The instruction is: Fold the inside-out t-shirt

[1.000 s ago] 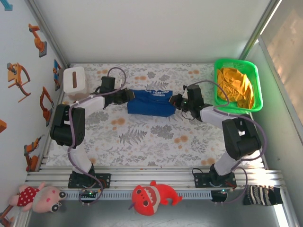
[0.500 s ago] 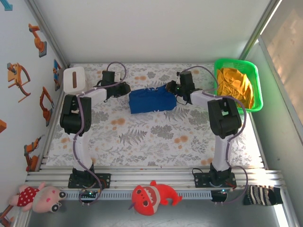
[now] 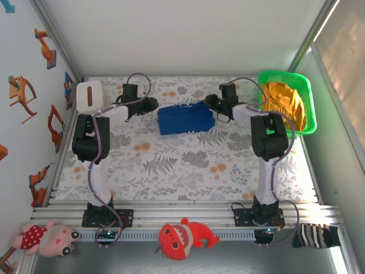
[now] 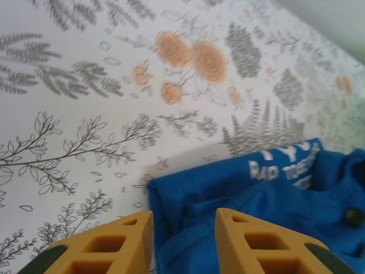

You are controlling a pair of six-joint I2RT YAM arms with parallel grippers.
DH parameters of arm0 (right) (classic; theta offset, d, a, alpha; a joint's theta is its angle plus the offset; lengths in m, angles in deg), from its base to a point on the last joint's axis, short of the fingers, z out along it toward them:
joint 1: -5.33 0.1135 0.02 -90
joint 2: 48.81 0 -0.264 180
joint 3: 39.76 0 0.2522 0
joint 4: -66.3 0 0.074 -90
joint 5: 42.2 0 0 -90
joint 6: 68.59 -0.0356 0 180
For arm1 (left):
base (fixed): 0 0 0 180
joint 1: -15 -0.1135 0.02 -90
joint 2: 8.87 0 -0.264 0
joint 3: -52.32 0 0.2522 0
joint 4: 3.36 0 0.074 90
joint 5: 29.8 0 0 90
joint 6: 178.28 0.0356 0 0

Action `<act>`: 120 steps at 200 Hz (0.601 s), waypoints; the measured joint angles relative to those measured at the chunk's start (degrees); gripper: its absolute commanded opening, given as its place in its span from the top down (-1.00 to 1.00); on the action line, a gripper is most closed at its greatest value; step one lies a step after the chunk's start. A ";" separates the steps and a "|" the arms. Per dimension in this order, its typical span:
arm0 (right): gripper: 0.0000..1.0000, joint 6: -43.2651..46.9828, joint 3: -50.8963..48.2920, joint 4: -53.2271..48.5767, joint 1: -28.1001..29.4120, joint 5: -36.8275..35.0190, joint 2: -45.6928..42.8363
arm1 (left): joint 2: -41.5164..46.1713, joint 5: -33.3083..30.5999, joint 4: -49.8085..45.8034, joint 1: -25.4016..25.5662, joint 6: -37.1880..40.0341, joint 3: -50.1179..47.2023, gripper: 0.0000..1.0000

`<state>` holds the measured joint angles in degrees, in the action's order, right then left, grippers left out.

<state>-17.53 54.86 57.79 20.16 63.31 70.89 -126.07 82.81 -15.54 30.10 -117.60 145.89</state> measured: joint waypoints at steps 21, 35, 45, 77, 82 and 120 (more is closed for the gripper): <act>0.30 -0.28 -4.39 0.46 -0.35 0.24 -7.67 | 5.38 1.33 0.13 1.05 -2.12 -0.85 0.19; 0.44 -1.29 -7.26 2.38 -0.15 1.14 -12.07 | 8.83 2.62 1.14 3.08 -3.89 -1.70 0.18; 0.57 -2.56 -9.18 4.11 0.11 1.73 -14.16 | 10.38 3.74 2.71 4.94 -5.25 -2.58 0.17; 0.77 -6.34 -14.14 9.75 1.97 3.78 -13.81 | 9.64 7.41 8.76 9.84 -10.64 -7.17 0.16; 0.77 -6.95 -14.71 10.40 2.27 4.00 -13.03 | 8.92 7.76 9.35 10.12 -11.34 -7.85 0.16; 0.79 -10.54 -15.61 13.53 3.10 4.26 -5.25 | 2.47 7.43 9.99 9.44 -13.05 -9.05 0.16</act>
<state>-28.06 39.25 71.32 23.26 67.57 65.65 -123.60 90.24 -5.55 39.54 -130.65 136.84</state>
